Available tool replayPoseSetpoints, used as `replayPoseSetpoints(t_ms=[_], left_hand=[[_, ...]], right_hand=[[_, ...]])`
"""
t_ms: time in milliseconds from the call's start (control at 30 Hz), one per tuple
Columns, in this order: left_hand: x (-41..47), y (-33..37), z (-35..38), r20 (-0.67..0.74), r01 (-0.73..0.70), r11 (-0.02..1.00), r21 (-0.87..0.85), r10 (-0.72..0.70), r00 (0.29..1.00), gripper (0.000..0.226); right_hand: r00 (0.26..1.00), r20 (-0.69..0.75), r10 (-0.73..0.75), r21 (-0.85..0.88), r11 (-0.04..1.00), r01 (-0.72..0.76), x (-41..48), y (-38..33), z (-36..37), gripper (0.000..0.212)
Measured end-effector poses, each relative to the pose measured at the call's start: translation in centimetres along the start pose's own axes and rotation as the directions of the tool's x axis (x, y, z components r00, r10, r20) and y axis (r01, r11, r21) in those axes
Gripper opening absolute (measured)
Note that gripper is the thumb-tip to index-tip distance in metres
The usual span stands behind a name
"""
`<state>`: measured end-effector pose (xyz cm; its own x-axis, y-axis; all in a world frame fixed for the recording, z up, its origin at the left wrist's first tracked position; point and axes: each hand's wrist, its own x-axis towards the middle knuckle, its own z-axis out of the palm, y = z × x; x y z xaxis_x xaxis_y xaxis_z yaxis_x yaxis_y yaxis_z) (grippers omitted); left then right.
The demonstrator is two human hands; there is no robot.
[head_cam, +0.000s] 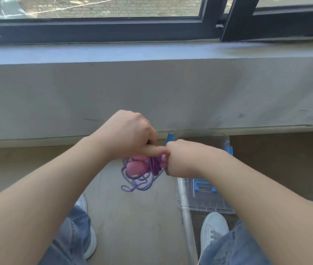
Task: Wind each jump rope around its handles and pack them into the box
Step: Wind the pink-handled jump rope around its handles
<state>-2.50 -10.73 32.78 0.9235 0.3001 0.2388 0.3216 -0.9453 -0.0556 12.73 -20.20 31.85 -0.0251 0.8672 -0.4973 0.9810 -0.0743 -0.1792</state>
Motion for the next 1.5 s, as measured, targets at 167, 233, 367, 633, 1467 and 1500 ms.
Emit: replayPoseSetpoints(t_ms=[167,233,367,633,1467,1500], left_hand=[[-0.4,-0.8,-0.4,0.157,0.241,0.874,-0.422,-0.191,0.969,0.065],[-0.2,-0.8,-0.1,0.296,0.433,0.625,-0.649,-0.317,0.901,0.07],[0.2,-1.3,2.0,0.411,0.581,0.223,-0.783,-0.515,0.752,0.044],[-0.7,2.8,1.2,0.213,0.243,0.948,-0.205,-0.199,0.956,0.04],[-0.3,1.5,1.1,0.478,0.65,0.468,-0.599,-0.443,0.759,0.045],[0.0,1.9,1.0,0.459,0.629,0.528,-0.571,-0.429,0.778,0.04]], right_hand=[[0.953,0.043,-0.299,-0.025,0.954,0.3,-1.6,-0.4,-1.3,0.013],[0.943,0.0,-0.334,0.182,0.927,0.328,-2.4,-0.6,-1.8,0.015],[0.926,-0.33,-0.181,0.509,0.792,0.337,-2.1,0.3,-2.4,0.026],[0.832,-0.373,0.41,0.385,0.885,-0.263,0.6,5.5,-2.1,0.009],[0.867,-0.436,0.242,0.676,0.723,0.138,-0.7,1.2,-1.7,0.016],[0.844,-0.436,0.312,0.673,0.735,0.076,-0.3,1.7,-1.7,0.015]])
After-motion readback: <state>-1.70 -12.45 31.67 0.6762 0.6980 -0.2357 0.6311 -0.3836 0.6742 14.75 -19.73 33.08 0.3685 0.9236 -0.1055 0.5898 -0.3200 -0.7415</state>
